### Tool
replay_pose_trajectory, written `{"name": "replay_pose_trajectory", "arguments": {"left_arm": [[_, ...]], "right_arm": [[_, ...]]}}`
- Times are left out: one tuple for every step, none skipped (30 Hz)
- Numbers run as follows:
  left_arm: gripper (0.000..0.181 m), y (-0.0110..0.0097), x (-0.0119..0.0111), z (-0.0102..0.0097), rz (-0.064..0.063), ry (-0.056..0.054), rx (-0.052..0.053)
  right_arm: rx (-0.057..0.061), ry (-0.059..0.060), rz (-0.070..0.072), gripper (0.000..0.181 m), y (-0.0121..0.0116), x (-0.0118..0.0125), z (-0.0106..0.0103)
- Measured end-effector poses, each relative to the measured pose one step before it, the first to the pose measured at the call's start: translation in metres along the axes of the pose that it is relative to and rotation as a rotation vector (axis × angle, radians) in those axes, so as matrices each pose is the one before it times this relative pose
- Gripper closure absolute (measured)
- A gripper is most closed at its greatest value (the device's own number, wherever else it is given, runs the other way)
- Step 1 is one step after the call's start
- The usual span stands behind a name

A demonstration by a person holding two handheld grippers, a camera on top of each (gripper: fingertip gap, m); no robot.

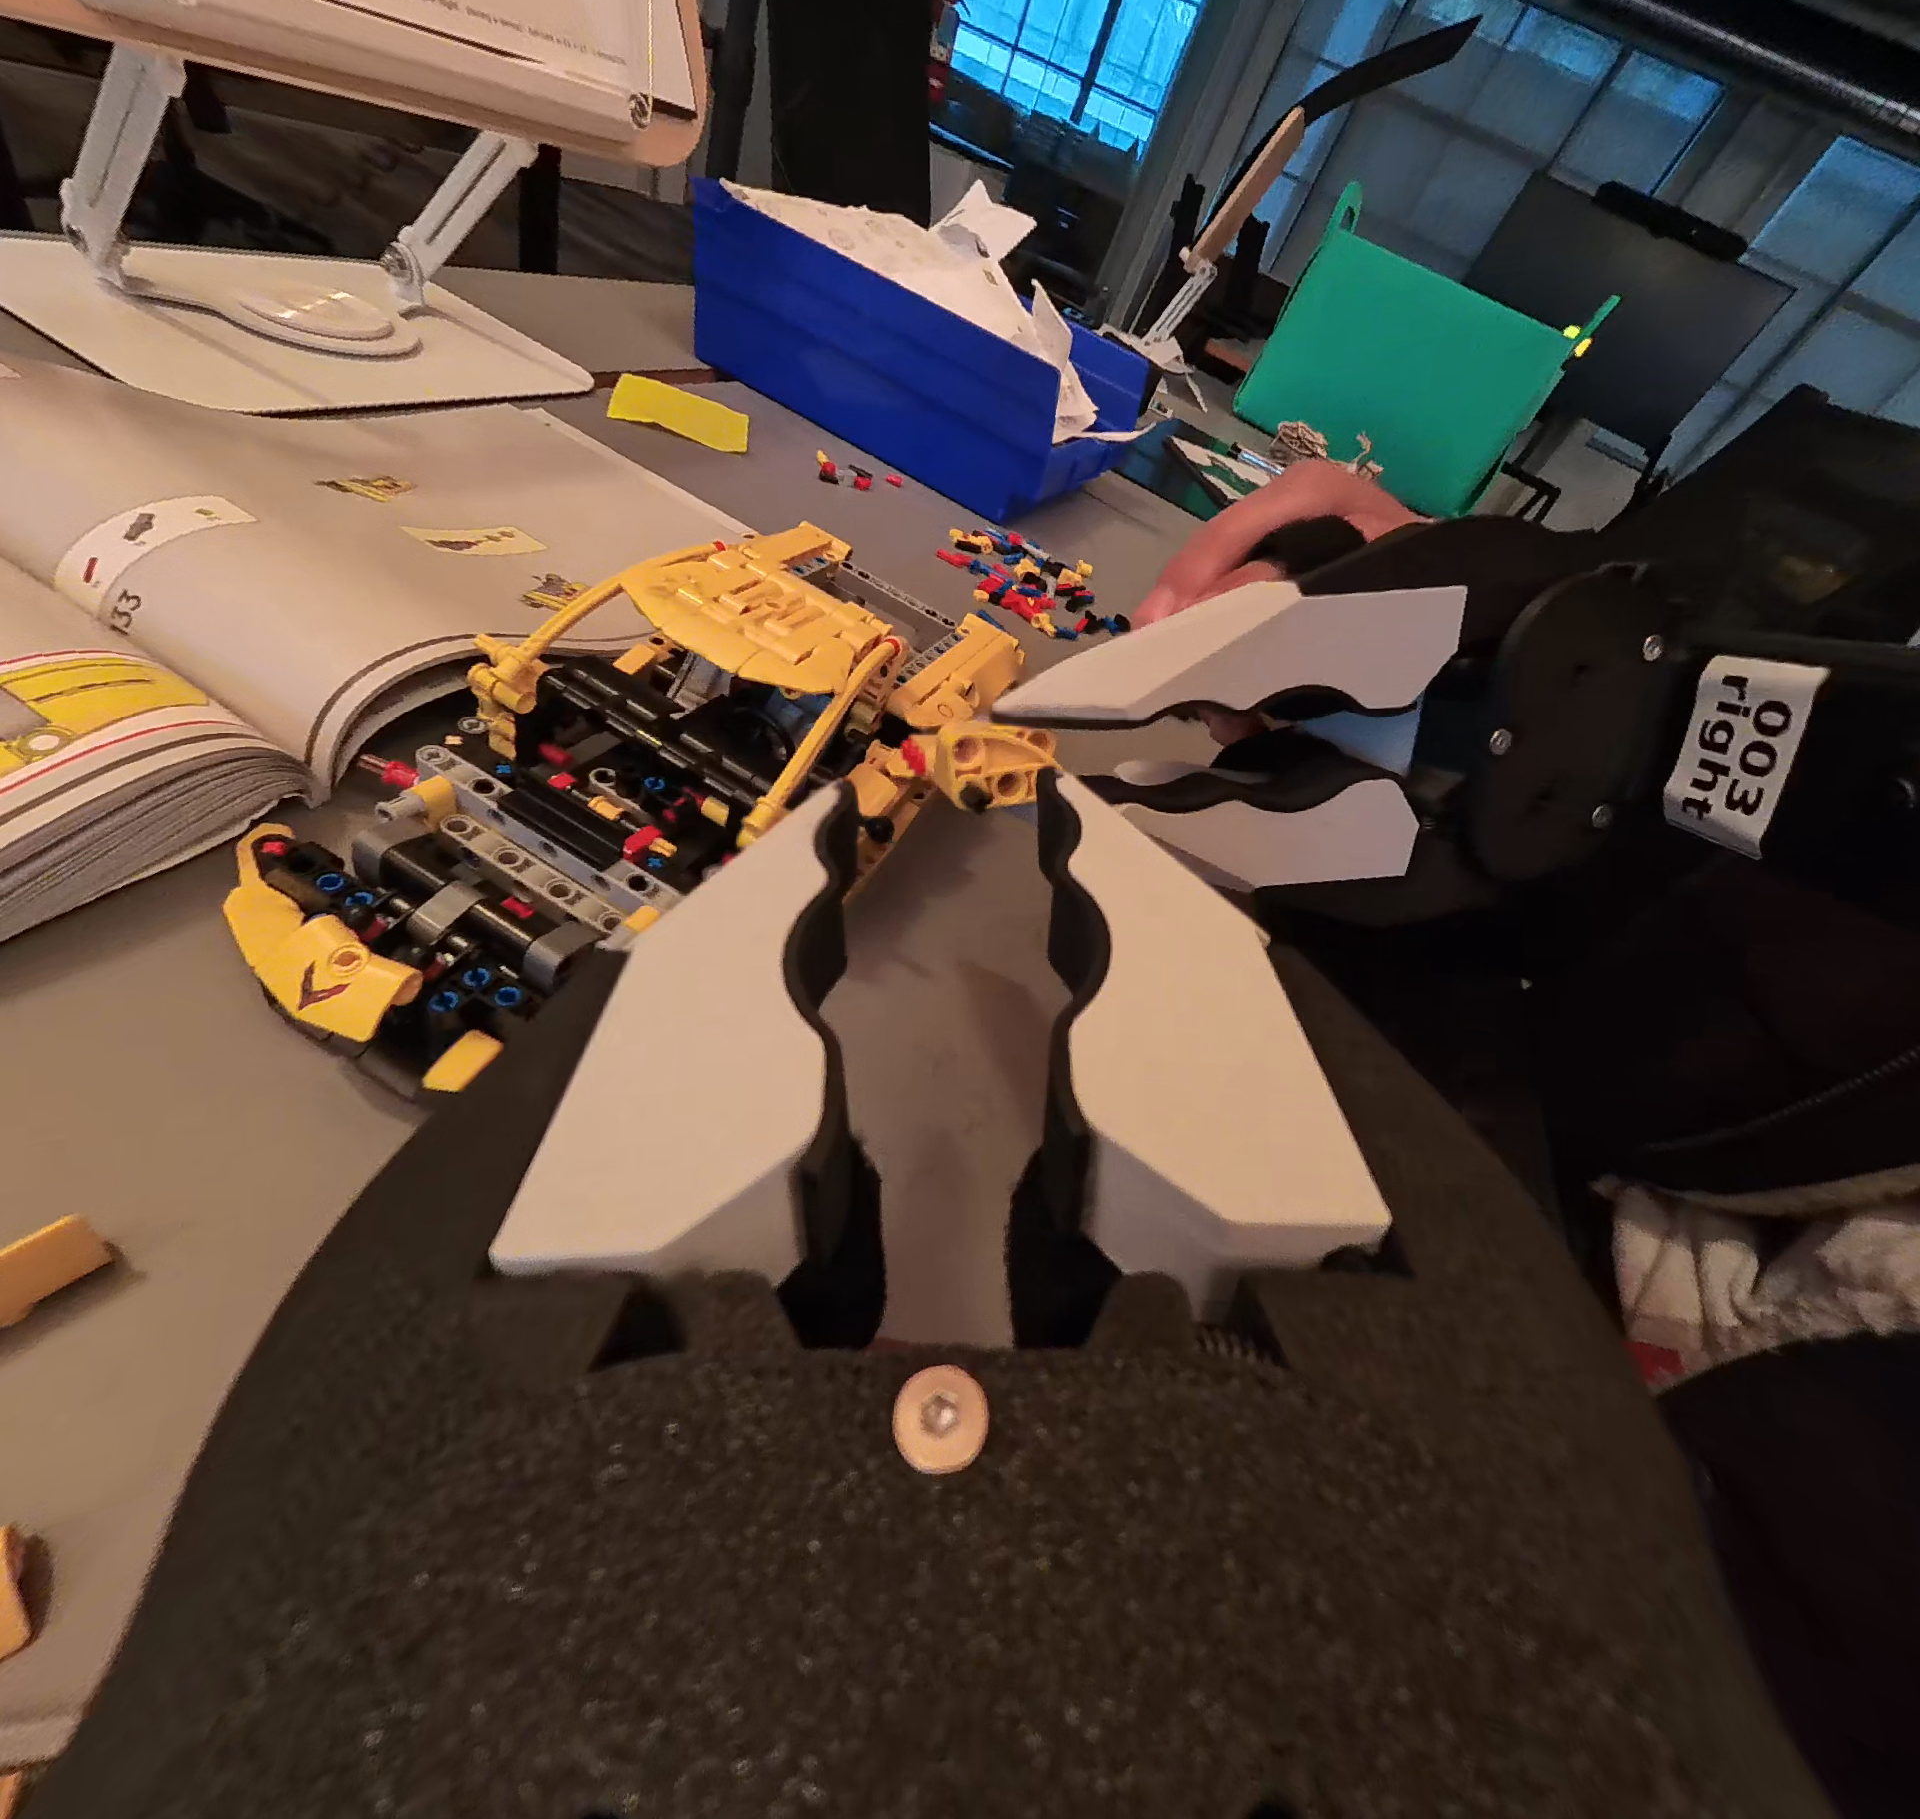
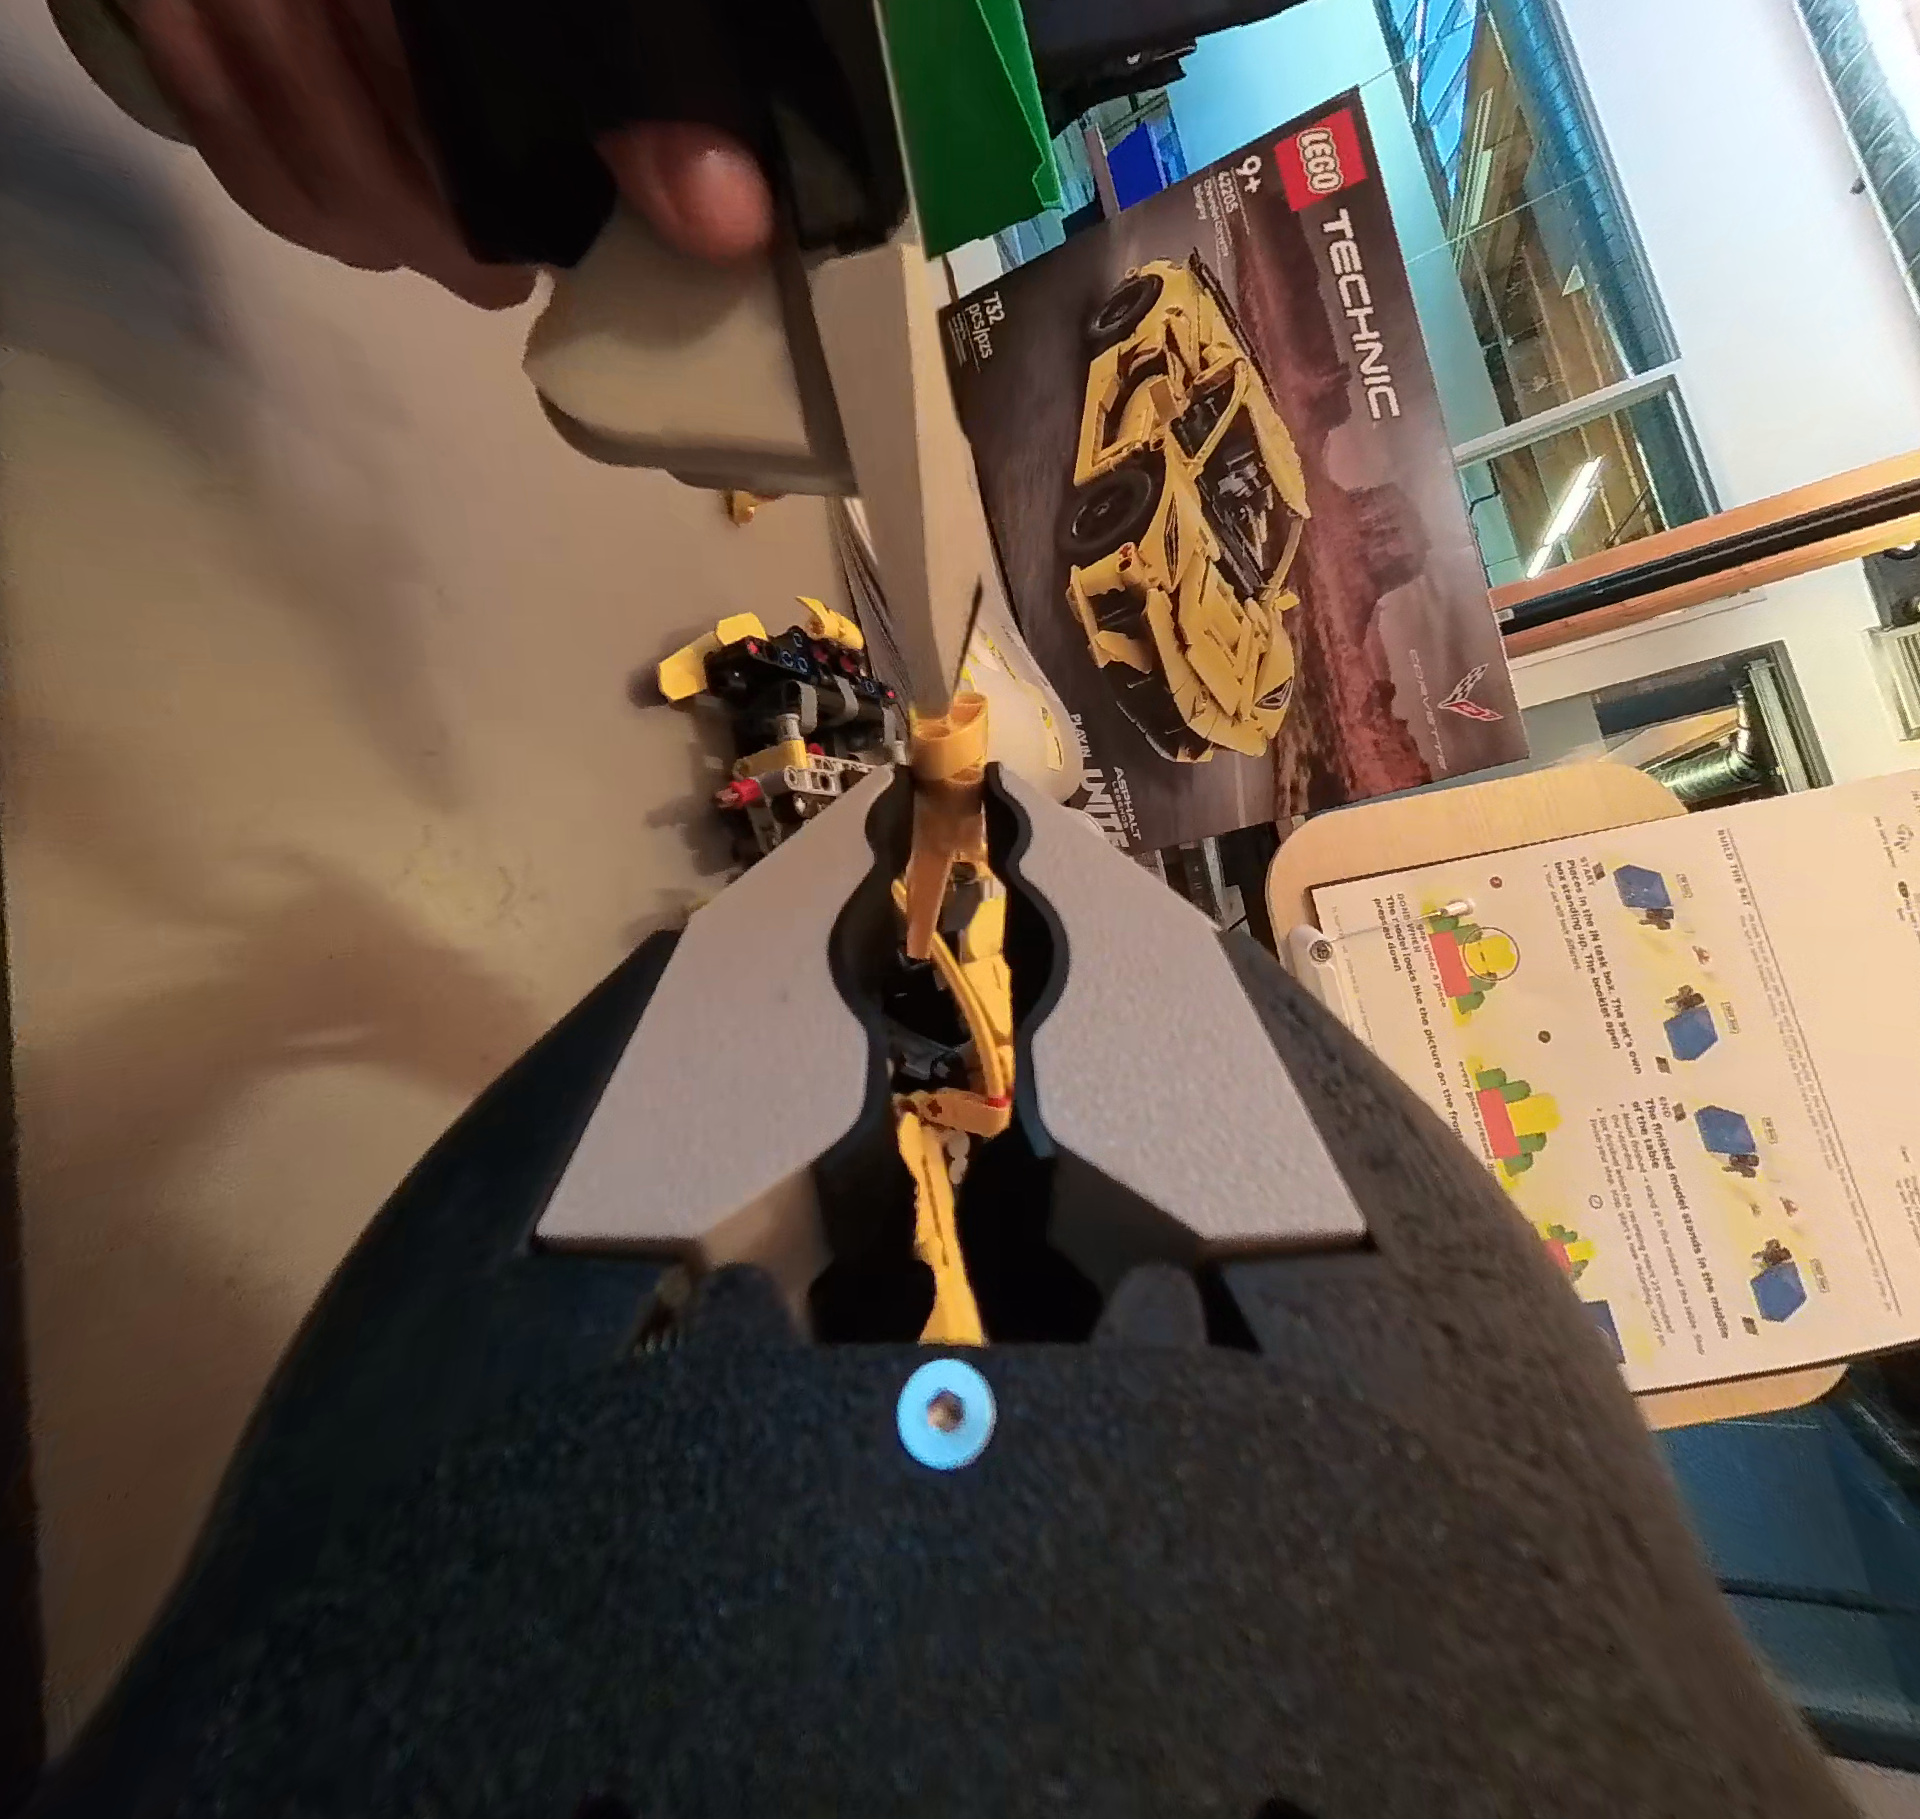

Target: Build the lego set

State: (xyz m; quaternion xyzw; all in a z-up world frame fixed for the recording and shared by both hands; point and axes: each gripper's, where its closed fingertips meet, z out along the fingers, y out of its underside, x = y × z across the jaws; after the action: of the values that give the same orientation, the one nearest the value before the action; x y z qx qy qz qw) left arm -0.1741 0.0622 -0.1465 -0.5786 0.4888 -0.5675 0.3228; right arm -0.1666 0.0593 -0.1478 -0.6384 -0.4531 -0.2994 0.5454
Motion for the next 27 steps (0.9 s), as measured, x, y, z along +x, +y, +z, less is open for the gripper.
{"name": "replay_pose_trajectory", "arguments": {"left_arm": [[0.150,0.00175,0.00114,0.00074,0.0049,0.0050,-0.0106],[0.152,0.00103,0.00050,0.00046,0.0050,0.0010,-0.0058],[0.154,0.00050,-0.00028,-0.00006,0.0047,-0.0032,-0.0033],[0.156,0.00082,-0.00011,0.00007,0.0029,-0.0006,-0.0043],[0.158,0.00048,0.00031,-0.00001,-0.0020,0.0032,-0.0028],[0.160,0.00053,0.00089,0.00016,-0.0021,0.0069,-0.0033],[0.163,0.00049,0.00077,0.00014,-0.0006,0.0044,-0.0029],[0.167,0.00085,0.00017,0.00000,0.0034,-0.0001,-0.0056],[0.174,0.00127,-0.00103,-0.00027,0.0070,-0.0092,-0.0085],[0.174,0.00074,-0.00049,-0.00027,0.0078,-0.0048,-0.0052],[0.175,0.00041,0.00031,-0.00024,-0.0021,0.0002,-0.0034],[0.177,-0.00027,-0.00012,-0.00043,-0.0005,-0.0015,0.0005],[0.177,-0.00029,0.00024,-0.00050,-0.0002,0.0011,0.0008],[0.177,0.00026,0.00033,-0.00035,-0.0057,0.0036,-0.0022],[0.177,0.00106,-0.00020,-0.00011,-0.0062,0.0017,-0.0064],[0.177,0.00082,-0.00046,-0.00023,-0.0042,0.0004,-0.0050],[0.177,0.00059,-0.00019,-0.00037,-0.0036,0.0009,-0.0022],[0.177,0.00025,-0.00010,-0.00039,-0.0029,0.0008,0.0001],[0.177,-0.00013,-0.00014,-0.00046,-0.0029,0.0006,0.0015],[0.177,-0.00001,0.00001,-0.00032,-0.0023,0.0015,0.0004],[0.177,0.00037,0.00000,-0.00009,-0.0012,0.0005,-0.0016],[0.177,0.00049,0.00023,0.00000,0.0024,0.0002,-0.0037],[0.177,0.00074,0.00016,0.00003,0.0073,-0.0025,-0.0030],[0.177,0.00119,0.00032,0.00005,0.0089,-0.0022,-0.0052],[0.177,0.00222,0.00098,-0.00038,0.0100,0.0026,-0.0118],[0.177,0.00362,0.00104,-0.00060,0.0087,0.0054,-0.0180],[0.177,0.00473,0.00117,-0.00065,0.0039,0.0097,-0.0241]], "right_arm": [[-0.0002,-0.0021,-0.0045,0.170,-0.00030,-0.00069,0.00007],[-0.0049,-0.0012,-0.0064,0.169,0.00056,-0.00076,0.00024],[-0.0017,0.0017,-0.0058,0.170,0.00038,-0.00011,0.00019],[-0.0007,-0.0017,-0.0019,0.170,0.00022,-0.00035,0.00012],[-0.0015,-0.0037,0.0022,0.169,0.00030,-0.00055,0.00017],[-0.0005,-0.0030,0.0024,0.170,0.00021,-0.00035,0.00021],[-0.0014,-0.0024,-0.0003,0.170,0.00037,-0.00038,0.00023],[-0.0032,-0.0025,-0.0031,0.169,0.00052,-0.00069,0.00013],[0.0027,-0.0023,-0.0029,0.170,-0.00026,-0.00071,-0.00007],[0.0010,-0.0040,-0.0001,0.169,-0.00002,-0.00082,0.00014],[0.0000,-0.0014,0.0020,0.169,0.00022,-0.00028,0.00020],[0.0037,-0.0006,0.0042,0.170,-0.00030,0.00029,-0.00014],[0.0053,-0.0023,0.0066,0.170,-0.00074,0.00006,-0.00029],[0.0002,-0.0049,0.0031,0.170,-0.00006,-0.00054,0.00011],[-0.0002,-0.0045,-0.0017,0.169,0.00009,-0.00108,0.00026],[-0.0003,-0.0013,-0.0044,0.170,0.00010,-0.00085,0.00048],[-0.0006,-0.0002,-0.0042,0.170,-0.00022,-0.00049,0.00019],[0.0006,-0.0006,-0.0012,0.170,-0.00045,-0.00018,0.00000],[0.0015,-0.0014,0.0029,0.170,-0.00020,-0.00016,0.00013],[0.0004,-0.0031,0.0040,0.169,0.00018,-0.00045,0.00015],[0.0007,-0.0033,0.0013,0.170,0.00026,-0.00040,0.00000],[0.0004,-0.0026,0.0003,0.170,0.00017,-0.00039,0.00003],[-0.0001,-0.0027,-0.0007,0.170,0.00010,-0.00052,-0.00005],[0.0018,-0.0056,0.0006,0.170,-0.00012,-0.00099,-0.00025],[0.0052,-0.0149,0.0079,0.169,-0.00025,-0.00256,-0.00053],[0.0108,-0.0250,0.0239,0.169,-0.00035,-0.00411,-0.00043],[0.0094,-0.0366,0.0345,0.169,0.00011,-0.00564,-0.00020]]}}
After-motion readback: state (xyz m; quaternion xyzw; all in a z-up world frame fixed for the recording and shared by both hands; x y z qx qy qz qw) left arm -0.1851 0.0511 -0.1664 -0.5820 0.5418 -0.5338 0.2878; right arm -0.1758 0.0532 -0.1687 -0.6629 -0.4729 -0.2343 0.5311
